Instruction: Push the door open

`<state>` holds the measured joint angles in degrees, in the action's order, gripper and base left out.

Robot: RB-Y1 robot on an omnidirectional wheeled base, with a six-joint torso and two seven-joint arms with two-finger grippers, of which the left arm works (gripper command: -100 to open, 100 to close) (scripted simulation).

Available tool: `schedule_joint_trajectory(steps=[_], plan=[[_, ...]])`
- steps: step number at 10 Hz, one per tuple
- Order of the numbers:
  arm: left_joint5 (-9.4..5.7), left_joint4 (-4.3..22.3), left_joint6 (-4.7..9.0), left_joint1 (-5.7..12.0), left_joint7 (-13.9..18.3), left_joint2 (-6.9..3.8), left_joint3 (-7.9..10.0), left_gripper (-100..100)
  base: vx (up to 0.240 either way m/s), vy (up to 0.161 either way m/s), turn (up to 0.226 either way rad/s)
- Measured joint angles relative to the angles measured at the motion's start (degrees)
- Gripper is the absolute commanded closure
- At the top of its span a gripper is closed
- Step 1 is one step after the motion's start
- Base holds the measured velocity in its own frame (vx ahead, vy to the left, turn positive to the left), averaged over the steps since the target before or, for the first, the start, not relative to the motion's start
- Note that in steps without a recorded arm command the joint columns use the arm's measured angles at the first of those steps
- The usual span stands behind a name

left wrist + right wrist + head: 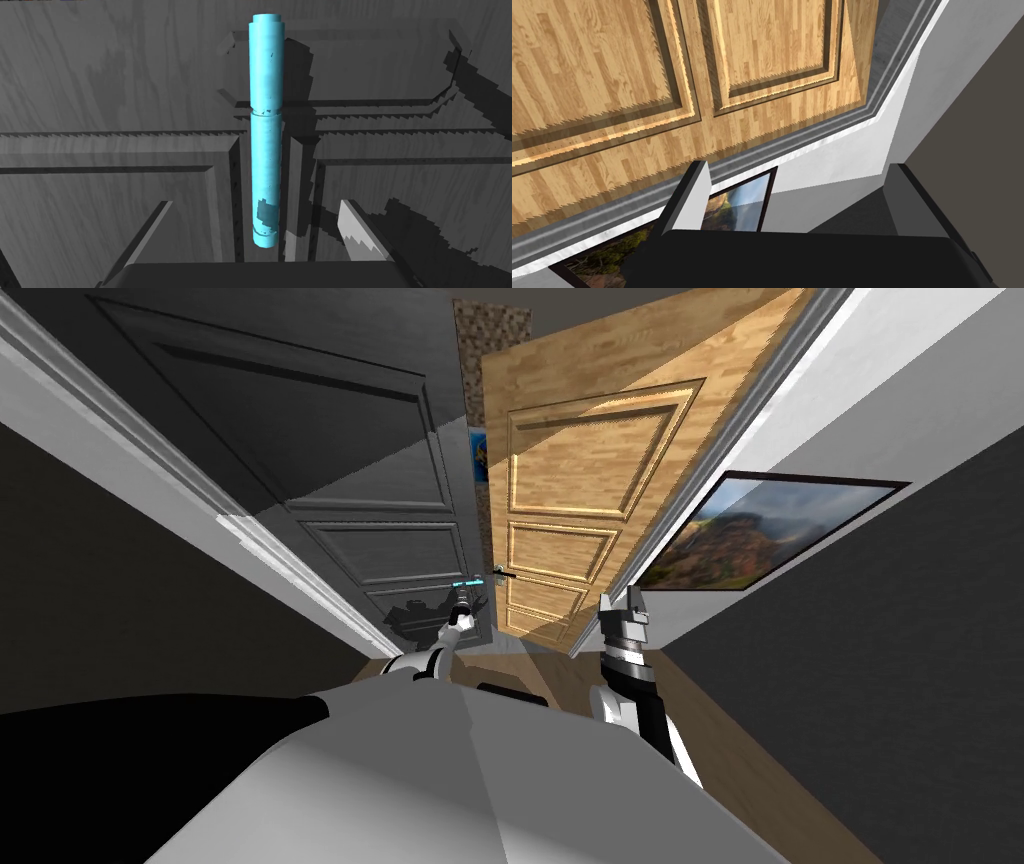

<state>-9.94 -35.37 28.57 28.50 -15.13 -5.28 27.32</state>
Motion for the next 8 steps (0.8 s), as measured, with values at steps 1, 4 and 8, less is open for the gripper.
schedule_joint_trajectory(steps=[1, 4, 8], plan=[[-0.02, -0.1, 0.17, -0.09, 0.0, -0.06, 0.11, -100, 0.195, 0.064, -0.033], [-0.07, -0.2, 0.73, -0.34, -0.2, -0.07, 0.4, -100, 0.161, 0.028, -0.019], [-0.08, -0.2, 0.75, -0.24, -0.1, -0.09, 0.39, 100, -0.022, -0.004, -0.002]])
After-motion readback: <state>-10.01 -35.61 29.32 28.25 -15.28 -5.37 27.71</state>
